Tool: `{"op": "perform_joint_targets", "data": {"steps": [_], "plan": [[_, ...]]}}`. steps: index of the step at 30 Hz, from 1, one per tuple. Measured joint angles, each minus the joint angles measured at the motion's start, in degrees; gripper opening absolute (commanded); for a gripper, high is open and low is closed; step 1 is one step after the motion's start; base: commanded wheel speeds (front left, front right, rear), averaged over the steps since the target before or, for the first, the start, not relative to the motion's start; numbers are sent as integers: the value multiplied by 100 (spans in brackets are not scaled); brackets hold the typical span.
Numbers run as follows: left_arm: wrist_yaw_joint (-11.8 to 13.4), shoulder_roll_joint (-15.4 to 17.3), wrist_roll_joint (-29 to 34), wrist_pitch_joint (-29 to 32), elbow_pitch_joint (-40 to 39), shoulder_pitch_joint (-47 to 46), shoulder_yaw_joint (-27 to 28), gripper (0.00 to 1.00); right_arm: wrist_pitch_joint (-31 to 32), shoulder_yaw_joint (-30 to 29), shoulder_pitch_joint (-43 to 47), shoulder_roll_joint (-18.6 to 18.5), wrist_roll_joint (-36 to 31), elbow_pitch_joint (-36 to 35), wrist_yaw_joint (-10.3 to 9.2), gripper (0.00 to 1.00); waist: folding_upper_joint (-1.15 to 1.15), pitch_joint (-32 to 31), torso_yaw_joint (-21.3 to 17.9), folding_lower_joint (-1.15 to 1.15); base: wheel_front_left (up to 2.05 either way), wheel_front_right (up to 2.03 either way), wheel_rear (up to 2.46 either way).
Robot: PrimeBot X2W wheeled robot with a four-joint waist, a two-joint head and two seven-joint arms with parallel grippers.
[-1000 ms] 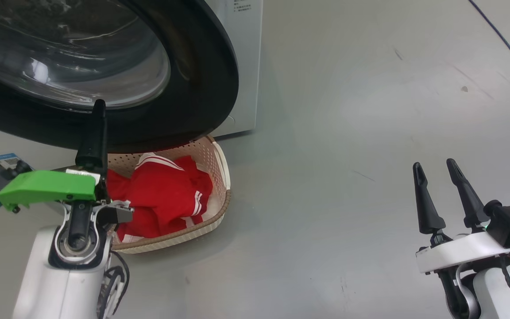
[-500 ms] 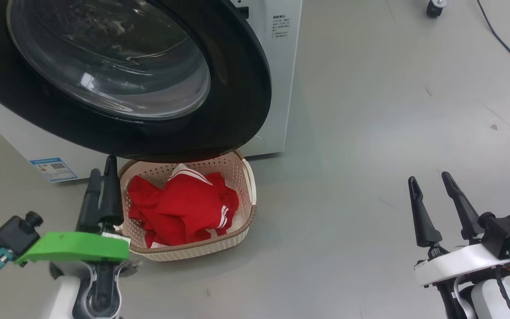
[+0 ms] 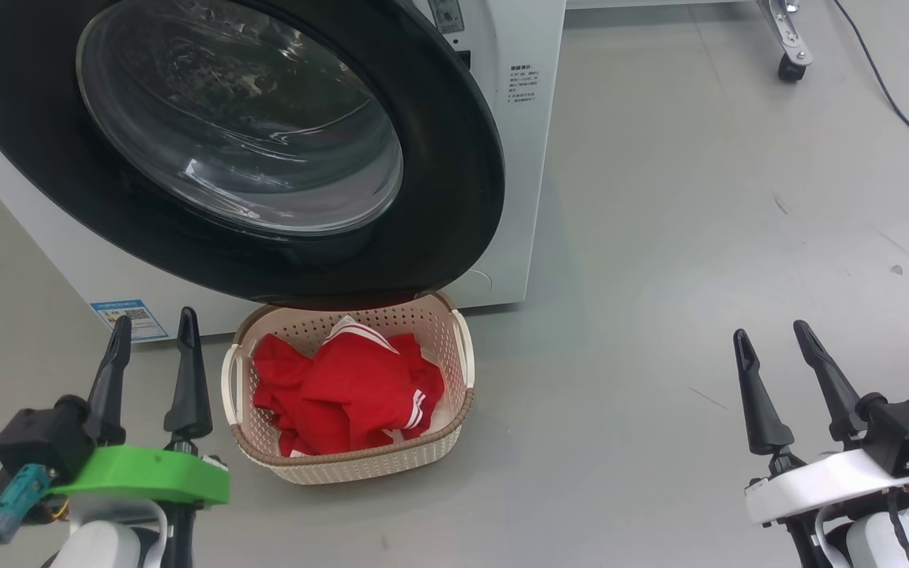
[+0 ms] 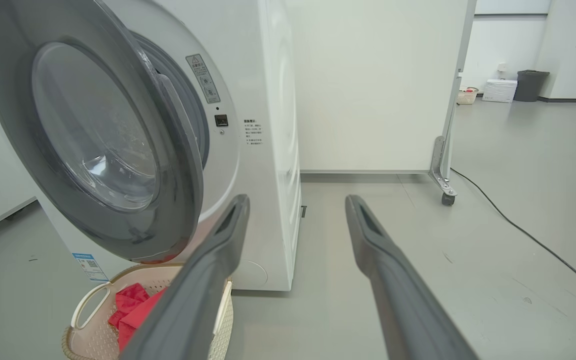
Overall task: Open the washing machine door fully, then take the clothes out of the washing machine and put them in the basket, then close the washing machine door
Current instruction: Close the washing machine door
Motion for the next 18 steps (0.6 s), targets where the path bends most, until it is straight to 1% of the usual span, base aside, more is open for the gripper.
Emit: {"op": "perform_joint_targets", "data": {"steps": [2,4,5,9,13,14,18], "plan": [[225,25,287,1,-19,127,-4,100,0,-2,29,0,-2,-22,-44,100,0,-16,6,0,0,0,0],[434,26,567,5,-42,237,1,100,0,-4,85,-1,-16,-29,-43,100,0,-31,9,0,0,0,0],[476,19,653,5,-76,283,9,100,0,-4,110,-2,-56,-27,-45,100,0,-39,11,0,0,0,0],[495,-73,970,7,-91,466,-25,100,0,-3,187,0,-101,-25,-48,100,0,-81,21,0,0,0,0],[498,-175,1147,7,-65,711,-74,100,0,19,309,8,-122,-20,-56,100,0,-142,43,0,0,0,0],[503,-198,1212,7,-49,754,-83,100,0,19,333,14,-127,-19,-104,100,0,-154,51,0,0,0,0],[522,-333,1336,7,-21,878,-90,100,0,37,352,33,-152,-14,-142,100,0,-211,83,0,0,0,0]]}}
